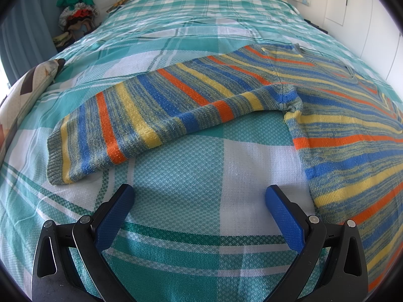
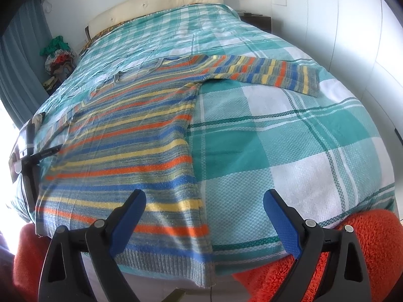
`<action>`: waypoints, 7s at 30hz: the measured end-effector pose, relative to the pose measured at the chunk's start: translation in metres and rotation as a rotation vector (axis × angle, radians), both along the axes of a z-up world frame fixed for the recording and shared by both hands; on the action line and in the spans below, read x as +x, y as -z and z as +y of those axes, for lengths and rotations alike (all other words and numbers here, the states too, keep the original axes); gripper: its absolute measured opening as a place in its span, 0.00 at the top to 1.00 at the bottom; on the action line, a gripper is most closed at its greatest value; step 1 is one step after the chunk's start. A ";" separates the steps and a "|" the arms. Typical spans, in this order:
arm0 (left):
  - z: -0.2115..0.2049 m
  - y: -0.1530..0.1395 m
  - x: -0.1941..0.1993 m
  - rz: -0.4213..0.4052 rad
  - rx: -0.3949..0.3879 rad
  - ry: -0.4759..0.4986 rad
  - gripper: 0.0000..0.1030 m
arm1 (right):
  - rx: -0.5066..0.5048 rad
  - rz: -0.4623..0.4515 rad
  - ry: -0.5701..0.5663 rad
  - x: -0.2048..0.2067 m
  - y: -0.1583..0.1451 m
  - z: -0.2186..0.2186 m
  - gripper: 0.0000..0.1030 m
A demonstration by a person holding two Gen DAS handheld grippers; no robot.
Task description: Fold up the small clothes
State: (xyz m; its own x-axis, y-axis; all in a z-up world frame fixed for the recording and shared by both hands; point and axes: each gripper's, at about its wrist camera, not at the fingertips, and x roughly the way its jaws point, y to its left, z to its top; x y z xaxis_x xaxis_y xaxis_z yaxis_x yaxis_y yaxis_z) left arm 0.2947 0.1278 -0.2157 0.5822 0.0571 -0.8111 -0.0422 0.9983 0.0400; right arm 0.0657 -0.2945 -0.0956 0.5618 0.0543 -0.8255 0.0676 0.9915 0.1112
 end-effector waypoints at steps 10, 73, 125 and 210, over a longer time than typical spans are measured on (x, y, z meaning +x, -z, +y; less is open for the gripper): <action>0.000 0.000 0.000 0.000 0.000 0.000 0.00 | 0.000 -0.003 0.002 -0.001 -0.001 -0.001 0.09; -0.001 0.000 0.000 -0.005 -0.001 0.000 0.00 | -0.002 0.004 -0.008 -0.001 0.002 0.004 0.09; -0.021 -0.114 -0.130 -0.241 -0.269 -0.106 0.01 | 0.398 -0.143 0.422 0.113 -0.033 -0.233 0.12; 0.016 -0.038 -0.132 -0.076 -0.200 -0.247 0.01 | -0.013 0.220 -0.394 0.118 0.045 0.037 0.57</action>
State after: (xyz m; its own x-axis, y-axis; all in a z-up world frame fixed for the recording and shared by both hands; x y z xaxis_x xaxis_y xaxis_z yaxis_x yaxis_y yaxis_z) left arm 0.1630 0.1434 -0.1781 0.6297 0.0481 -0.7753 -0.2799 0.9451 -0.1687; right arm 0.1837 -0.2576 -0.1409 0.3110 0.2179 -0.9251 -0.2952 0.9474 0.1239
